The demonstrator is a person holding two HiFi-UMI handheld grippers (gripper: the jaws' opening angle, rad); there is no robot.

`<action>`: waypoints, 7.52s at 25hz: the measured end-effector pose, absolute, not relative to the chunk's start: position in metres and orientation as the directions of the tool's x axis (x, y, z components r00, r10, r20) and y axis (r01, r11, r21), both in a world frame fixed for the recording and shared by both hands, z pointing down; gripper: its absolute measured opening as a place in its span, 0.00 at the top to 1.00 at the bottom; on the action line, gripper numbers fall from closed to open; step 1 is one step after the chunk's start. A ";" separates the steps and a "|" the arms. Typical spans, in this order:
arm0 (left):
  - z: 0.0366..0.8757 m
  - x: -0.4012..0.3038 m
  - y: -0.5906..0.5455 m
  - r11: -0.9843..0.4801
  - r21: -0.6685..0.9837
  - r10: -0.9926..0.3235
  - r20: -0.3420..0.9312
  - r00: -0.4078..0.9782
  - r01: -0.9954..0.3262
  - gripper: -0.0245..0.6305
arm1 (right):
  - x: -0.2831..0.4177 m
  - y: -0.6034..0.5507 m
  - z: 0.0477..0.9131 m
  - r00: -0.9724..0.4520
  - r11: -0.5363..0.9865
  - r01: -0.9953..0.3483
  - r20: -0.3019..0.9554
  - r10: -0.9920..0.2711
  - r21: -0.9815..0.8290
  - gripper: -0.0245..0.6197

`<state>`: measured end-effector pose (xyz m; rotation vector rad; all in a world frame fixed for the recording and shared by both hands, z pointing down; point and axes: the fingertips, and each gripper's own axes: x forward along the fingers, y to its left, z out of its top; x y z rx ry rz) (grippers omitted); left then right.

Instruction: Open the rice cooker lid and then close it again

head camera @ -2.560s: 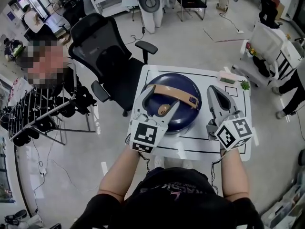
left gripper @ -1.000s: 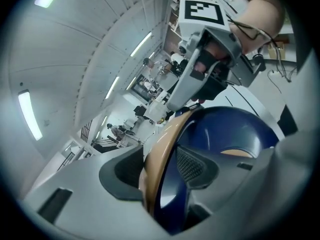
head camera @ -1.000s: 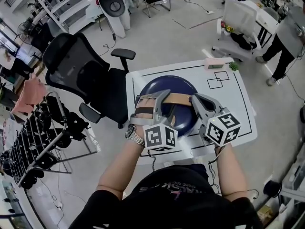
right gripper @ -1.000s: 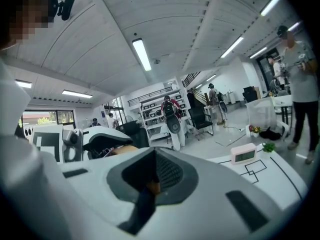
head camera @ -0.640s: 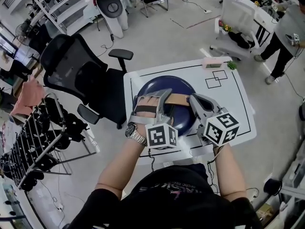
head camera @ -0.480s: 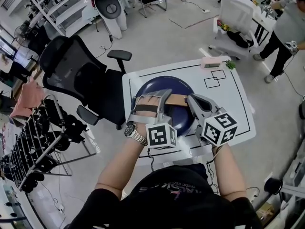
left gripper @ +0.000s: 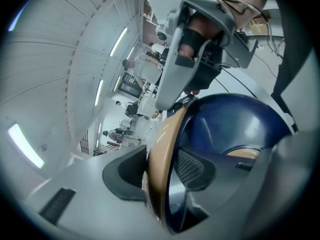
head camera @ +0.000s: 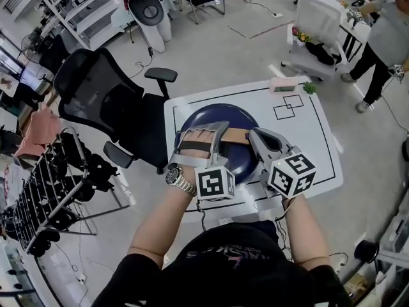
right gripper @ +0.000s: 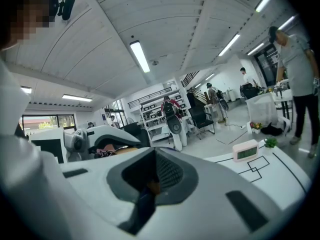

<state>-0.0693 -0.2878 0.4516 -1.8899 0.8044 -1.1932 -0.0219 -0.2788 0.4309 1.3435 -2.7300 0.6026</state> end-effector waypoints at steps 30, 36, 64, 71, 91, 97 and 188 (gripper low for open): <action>0.374 -0.137 -0.295 -0.558 -0.611 -0.821 0.308 0.481 -0.562 0.71 | 0.002 -0.256 0.320 -0.566 0.568 -0.794 -0.077 -0.821 -0.217 0.96; 0.354 -0.172 -0.296 -0.555 -0.489 -0.827 0.236 0.511 -0.673 0.71 | -0.014 -0.252 0.313 -0.572 0.575 -0.791 -0.082 -0.816 -0.207 0.96; 0.346 -0.296 -0.304 -0.409 -0.189 -0.912 0.101 0.397 -0.893 0.78 | -0.089 -0.262 0.334 -0.658 0.648 -0.731 -0.028 -0.752 -0.215 0.96; 0.352 -0.313 -0.305 -0.395 -0.122 -0.917 0.106 0.384 -0.910 0.79 | -0.101 -0.264 0.339 -0.675 0.662 -0.716 -0.022 -0.738 -0.222 0.96; 0.354 -0.322 -0.305 -0.373 -0.091 -0.927 0.068 0.368 -0.923 0.76 | -0.116 -0.265 0.344 -0.696 0.681 -0.699 -0.007 -0.718 -0.218 0.96; 0.360 -0.326 -0.299 -0.346 -0.114 -0.937 0.091 0.337 -0.931 0.70 | -0.117 -0.263 0.344 -0.705 0.689 -0.691 -0.004 -0.709 -0.218 0.96; 0.339 -0.121 -0.024 -0.024 -0.008 -0.999 0.036 0.024 -1.000 0.54 | 0.009 -0.111 0.336 -0.936 0.915 -0.326 -0.055 -0.348 -0.237 0.96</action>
